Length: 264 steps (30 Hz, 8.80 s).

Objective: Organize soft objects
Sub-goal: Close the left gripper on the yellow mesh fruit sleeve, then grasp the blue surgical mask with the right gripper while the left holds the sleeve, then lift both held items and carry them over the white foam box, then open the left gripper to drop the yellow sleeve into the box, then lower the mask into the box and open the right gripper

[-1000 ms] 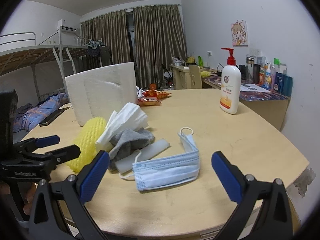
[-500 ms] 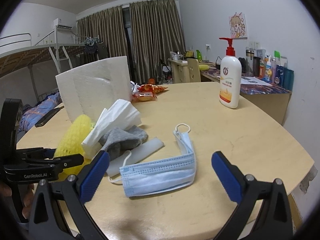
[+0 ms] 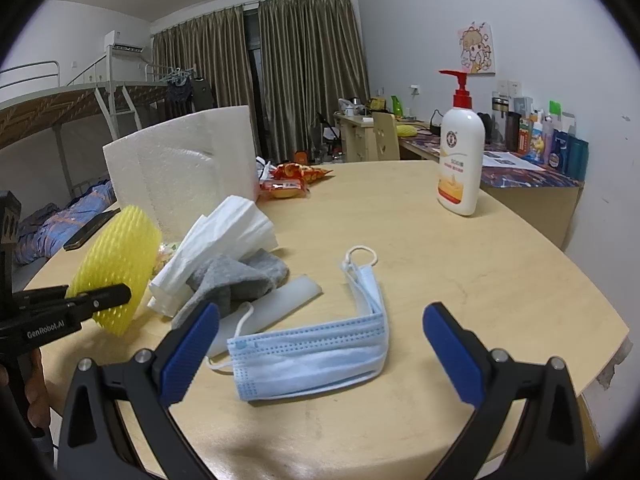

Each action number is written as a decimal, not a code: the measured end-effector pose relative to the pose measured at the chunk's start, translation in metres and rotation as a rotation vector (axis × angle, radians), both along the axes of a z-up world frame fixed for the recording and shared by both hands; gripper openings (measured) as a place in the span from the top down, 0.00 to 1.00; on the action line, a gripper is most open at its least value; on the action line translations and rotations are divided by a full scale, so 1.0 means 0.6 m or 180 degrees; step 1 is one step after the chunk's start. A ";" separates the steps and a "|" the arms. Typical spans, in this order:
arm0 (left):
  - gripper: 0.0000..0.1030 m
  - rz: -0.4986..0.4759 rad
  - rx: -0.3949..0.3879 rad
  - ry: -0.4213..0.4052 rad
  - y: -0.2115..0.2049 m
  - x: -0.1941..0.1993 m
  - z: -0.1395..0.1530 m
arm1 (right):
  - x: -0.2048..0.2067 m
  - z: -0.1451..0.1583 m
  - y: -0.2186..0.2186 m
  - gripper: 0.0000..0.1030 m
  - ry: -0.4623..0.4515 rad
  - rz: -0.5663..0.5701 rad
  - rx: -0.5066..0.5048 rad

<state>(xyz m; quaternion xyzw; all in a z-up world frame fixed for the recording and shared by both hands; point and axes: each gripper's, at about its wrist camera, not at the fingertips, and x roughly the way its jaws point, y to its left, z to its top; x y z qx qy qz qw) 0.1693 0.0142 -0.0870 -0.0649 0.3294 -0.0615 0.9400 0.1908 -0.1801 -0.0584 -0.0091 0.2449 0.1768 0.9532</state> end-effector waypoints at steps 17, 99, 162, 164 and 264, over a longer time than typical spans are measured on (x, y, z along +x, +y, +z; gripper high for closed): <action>0.89 -0.0182 -0.0028 -0.0017 0.006 0.012 -0.005 | 0.041 -0.035 -0.007 0.12 0.0456 -0.0001 -0.0088; 0.89 0.0121 0.0241 -0.1027 0.028 -0.161 0.191 | -0.092 0.210 -0.005 0.89 -0.1015 0.0482 0.0357; 0.89 0.0513 0.0331 -0.0972 0.096 0.022 0.295 | 0.049 0.285 0.196 0.89 -0.0884 0.1186 0.0263; 0.89 0.0512 0.0326 -0.0944 0.099 0.036 0.297 | 0.059 0.287 0.200 0.89 -0.0873 0.1187 0.0261; 0.02 0.0966 0.0316 -0.0926 0.232 0.108 0.261 | 0.171 0.246 0.278 0.39 -0.0352 0.1075 -0.0001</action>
